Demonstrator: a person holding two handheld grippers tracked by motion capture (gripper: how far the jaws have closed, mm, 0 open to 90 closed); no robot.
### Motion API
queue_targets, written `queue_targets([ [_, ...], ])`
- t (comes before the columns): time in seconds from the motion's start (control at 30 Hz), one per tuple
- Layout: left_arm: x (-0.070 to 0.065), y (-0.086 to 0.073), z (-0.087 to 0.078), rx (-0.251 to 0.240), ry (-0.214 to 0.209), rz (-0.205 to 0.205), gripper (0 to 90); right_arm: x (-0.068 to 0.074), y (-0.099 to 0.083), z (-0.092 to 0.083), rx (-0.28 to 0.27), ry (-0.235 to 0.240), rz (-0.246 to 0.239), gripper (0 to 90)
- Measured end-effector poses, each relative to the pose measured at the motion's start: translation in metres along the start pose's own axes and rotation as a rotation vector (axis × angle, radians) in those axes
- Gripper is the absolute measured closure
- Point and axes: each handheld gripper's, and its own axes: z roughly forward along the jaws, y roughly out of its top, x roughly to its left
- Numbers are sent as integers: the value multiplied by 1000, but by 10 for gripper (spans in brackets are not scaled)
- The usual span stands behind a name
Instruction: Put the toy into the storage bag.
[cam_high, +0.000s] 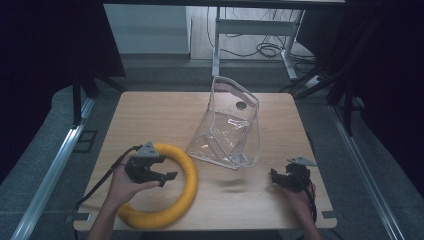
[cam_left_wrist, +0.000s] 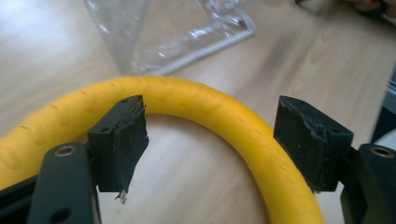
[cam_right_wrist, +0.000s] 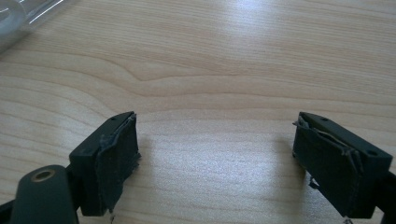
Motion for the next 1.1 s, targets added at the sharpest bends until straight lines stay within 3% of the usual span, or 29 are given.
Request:
queue_targets([
  [0.07, -12, -5, 6, 50, -45, 17, 257, 0, 0, 0, 0, 0, -1, 143],
  [0.1, -12, -5, 6, 50, -45, 17, 257, 0, 0, 0, 0, 0, 0, 143],
  [0.23, -28, -17, 21, 140, -81, 21, 257, 0, 0, 0, 0, 0, 0, 144],
  [0.57, -40, -36, 27, 238, -122, 16, 258, 0, 0, 0, -1, -2, 1, 148],
  [0.87, -48, -48, 34, 311, -135, 21, 265, 0, 0, 0, -3, -3, 3, 151],
  [0.97, -53, -52, 42, 375, -154, 26, 287, 0, 0, 0, -3, -3, 3, 152],
  [1.1, -54, -53, 50, 412, -141, 14, 329, 0, 0, 0, -3, -4, 4, 153],
])
